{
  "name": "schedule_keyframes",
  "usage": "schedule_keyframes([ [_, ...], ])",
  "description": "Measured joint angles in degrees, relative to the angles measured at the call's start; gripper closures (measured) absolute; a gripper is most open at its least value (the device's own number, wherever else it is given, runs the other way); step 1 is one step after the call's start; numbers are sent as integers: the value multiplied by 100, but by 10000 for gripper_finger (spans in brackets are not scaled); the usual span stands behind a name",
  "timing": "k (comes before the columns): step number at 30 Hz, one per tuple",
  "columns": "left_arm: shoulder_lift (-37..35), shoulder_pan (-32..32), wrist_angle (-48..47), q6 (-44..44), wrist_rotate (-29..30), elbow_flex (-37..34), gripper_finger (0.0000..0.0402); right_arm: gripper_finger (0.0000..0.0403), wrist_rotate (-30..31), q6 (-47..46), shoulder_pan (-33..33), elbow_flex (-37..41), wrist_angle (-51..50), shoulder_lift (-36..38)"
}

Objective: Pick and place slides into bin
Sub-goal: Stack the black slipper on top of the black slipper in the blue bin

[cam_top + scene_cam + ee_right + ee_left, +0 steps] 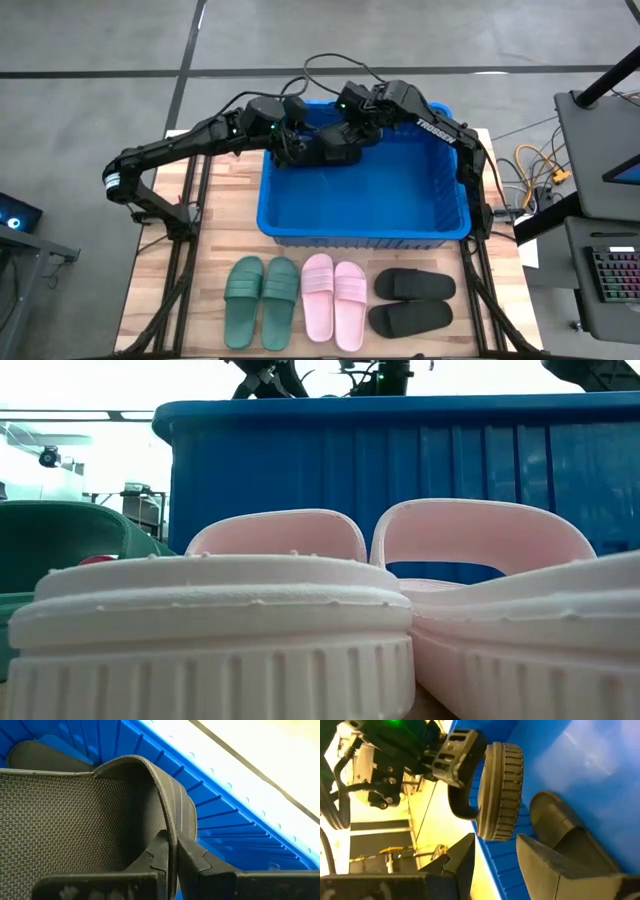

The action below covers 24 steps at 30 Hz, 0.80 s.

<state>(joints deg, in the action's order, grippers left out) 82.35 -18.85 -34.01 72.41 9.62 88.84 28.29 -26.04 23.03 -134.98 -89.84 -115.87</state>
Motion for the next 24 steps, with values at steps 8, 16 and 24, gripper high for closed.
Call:
schedule_keyframes([
  [8,11,3,61,-1,-14,-37,271,390,-39,-31,-4,0,-7,2],
  [16,117,11,84,-12,-30,-48,268,390,-37,-50,-2,0,-11,0],
  [24,131,24,565,-154,-30,-107,206,390,-42,-94,-2,-2,6,0],
])
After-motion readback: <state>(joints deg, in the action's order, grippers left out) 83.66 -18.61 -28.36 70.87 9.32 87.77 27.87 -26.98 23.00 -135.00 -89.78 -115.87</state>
